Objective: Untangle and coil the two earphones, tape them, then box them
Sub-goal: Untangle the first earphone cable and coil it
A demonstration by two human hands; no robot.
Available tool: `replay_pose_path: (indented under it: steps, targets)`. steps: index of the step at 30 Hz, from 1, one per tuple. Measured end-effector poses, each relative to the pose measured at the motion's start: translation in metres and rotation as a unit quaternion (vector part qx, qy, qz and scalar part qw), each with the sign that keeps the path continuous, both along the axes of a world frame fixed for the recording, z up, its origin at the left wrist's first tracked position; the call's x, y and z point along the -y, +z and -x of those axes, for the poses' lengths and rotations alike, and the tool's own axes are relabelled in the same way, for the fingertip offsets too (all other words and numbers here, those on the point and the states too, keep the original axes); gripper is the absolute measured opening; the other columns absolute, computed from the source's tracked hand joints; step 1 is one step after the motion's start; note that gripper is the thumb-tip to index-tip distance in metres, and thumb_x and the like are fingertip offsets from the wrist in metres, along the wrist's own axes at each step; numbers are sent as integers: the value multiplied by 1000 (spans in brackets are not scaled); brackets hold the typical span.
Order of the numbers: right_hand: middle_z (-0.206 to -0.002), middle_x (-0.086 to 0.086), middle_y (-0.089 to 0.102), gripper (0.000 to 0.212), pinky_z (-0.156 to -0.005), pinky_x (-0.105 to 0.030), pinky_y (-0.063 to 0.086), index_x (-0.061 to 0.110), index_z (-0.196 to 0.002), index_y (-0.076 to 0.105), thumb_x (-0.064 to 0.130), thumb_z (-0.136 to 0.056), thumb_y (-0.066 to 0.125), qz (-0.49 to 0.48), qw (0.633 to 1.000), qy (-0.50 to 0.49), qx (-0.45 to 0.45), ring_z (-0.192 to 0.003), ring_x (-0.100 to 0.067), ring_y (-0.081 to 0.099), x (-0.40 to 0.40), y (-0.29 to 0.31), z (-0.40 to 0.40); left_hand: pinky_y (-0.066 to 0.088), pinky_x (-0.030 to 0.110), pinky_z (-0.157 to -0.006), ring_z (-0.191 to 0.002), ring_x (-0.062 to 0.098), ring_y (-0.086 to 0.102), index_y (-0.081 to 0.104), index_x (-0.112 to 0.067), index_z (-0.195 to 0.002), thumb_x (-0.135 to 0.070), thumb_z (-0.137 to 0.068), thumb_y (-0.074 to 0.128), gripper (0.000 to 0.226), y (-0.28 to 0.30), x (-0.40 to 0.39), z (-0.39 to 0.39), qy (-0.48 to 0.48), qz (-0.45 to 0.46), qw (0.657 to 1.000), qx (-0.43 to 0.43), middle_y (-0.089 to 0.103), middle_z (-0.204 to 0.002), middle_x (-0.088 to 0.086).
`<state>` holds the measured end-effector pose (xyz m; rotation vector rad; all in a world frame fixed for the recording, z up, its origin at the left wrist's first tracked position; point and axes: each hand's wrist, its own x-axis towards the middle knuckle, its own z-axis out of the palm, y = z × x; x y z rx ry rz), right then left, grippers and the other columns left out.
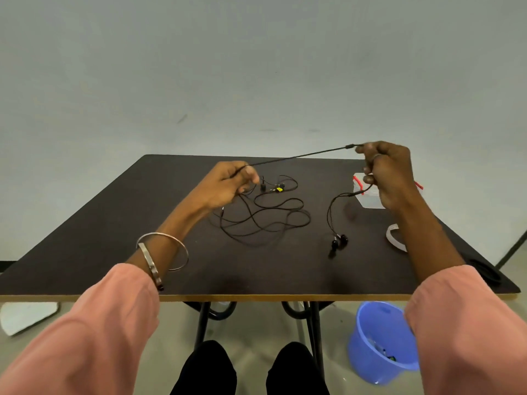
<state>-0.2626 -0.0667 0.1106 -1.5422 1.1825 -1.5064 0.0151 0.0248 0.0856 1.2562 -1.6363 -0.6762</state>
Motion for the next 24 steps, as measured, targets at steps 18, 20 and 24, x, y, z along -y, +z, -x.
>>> replay_pose_path:
  steps: [18, 20, 24]
  targets:
    - [-86, 12, 74, 22, -98, -49, 45, 24, -95, 74, 41, -84, 67, 127, 940, 152, -277, -91, -1, 66, -29, -20, -72, 36, 8, -48, -42, -1, 49, 64, -15, -74, -28, -99, 49, 32, 19, 13, 40, 81, 84, 981, 152, 58, -56, -1]
    - [-75, 6, 73, 16, -88, -31, 51, 18, -88, 75, 32, -87, 67, 126, 957, 145, -217, -77, 0, 67, -29, -21, -67, 43, 16, -58, -47, 0, 50, 68, -16, -75, -32, -98, 50, 33, 16, 10, 32, 70, 54, 988, 129, 57, -55, -4]
    - [-73, -4, 71, 12, -75, -9, 47, 6, -89, 73, 14, -90, 64, 96, 992, 61, -51, -72, 0, 65, -24, -16, -46, 48, 27, -75, -60, 7, 54, 70, -17, -76, -34, -97, 52, 33, 2, 5, 9, 69, 6, 992, 106, 57, -57, -6]
